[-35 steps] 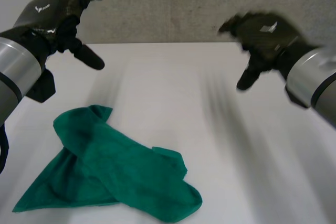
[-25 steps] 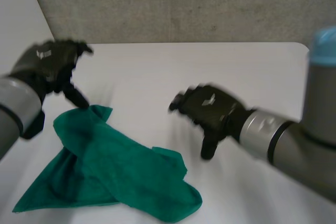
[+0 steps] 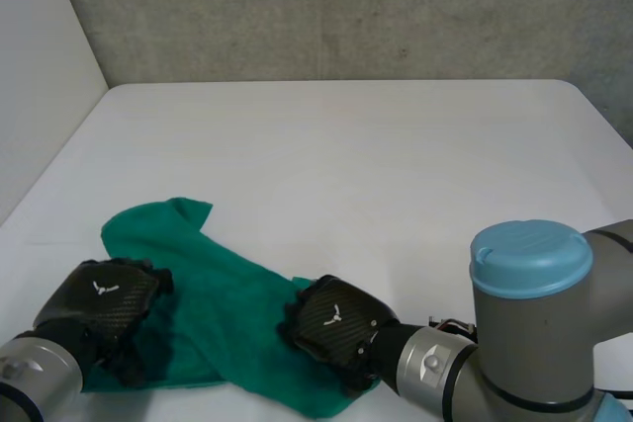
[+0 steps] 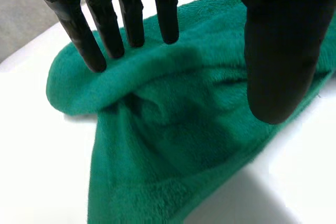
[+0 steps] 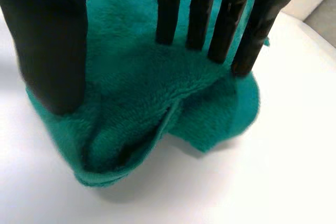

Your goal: Fold the towel.

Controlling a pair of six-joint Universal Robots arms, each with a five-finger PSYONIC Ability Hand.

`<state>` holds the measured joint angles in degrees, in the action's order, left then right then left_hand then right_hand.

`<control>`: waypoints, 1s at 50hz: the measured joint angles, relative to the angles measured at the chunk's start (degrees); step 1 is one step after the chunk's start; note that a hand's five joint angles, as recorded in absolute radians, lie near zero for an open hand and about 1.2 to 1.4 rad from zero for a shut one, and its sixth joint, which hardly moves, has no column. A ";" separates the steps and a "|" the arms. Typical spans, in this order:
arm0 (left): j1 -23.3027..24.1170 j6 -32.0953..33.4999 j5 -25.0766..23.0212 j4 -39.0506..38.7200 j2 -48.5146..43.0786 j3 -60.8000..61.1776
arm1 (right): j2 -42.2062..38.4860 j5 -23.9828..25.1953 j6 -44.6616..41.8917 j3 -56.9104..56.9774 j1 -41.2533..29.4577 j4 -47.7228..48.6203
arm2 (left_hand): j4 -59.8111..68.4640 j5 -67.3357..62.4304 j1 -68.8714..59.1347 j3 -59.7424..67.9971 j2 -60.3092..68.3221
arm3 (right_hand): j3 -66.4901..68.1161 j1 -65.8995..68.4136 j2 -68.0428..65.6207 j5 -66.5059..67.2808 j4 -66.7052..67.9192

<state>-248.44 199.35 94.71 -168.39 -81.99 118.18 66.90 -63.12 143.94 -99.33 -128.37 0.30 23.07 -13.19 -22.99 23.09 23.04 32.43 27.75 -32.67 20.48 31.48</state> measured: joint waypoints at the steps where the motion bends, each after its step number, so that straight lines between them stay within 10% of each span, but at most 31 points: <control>1: 0.06 0.15 0.00 0.00 -0.02 0.12 | -0.30 -0.54 -0.15 0.14 0.00 0.47 | 0.63 -0.65 -0.67 0.53 0.54 | 4.51 4.30 -5.31 5.09 5.36; 10: 0.54 2.72 0.00 0.03 -0.33 1.19 | -1.54 -9.50 2.55 3.60 0.41 6.94 | 1.08 -1.25 -0.92 0.90 1.06 | 35.05 27.38 -34.53 35.50 36.47; 33: 1.17 3.75 0.15 -0.34 -4.34 2.83 | -4.67 -25.81 14.40 9.74 0.79 9.58 | 1.06 -1.19 -0.92 0.90 1.05 | 35.05 27.38 -34.53 35.95 36.58; 50: 3.09 3.85 0.24 -0.75 -6.53 3.03 | -6.83 -27.47 14.33 11.92 0.90 9.60 | 1.07 -1.21 -0.92 0.90 1.05 | 35.05 27.38 -34.53 35.95 36.67</control>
<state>-245.35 203.21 94.95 -169.14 -88.52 121.21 60.07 -90.59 158.26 -87.41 -127.47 9.90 24.14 -14.40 -23.91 23.99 24.09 67.49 55.12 -67.20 56.43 68.14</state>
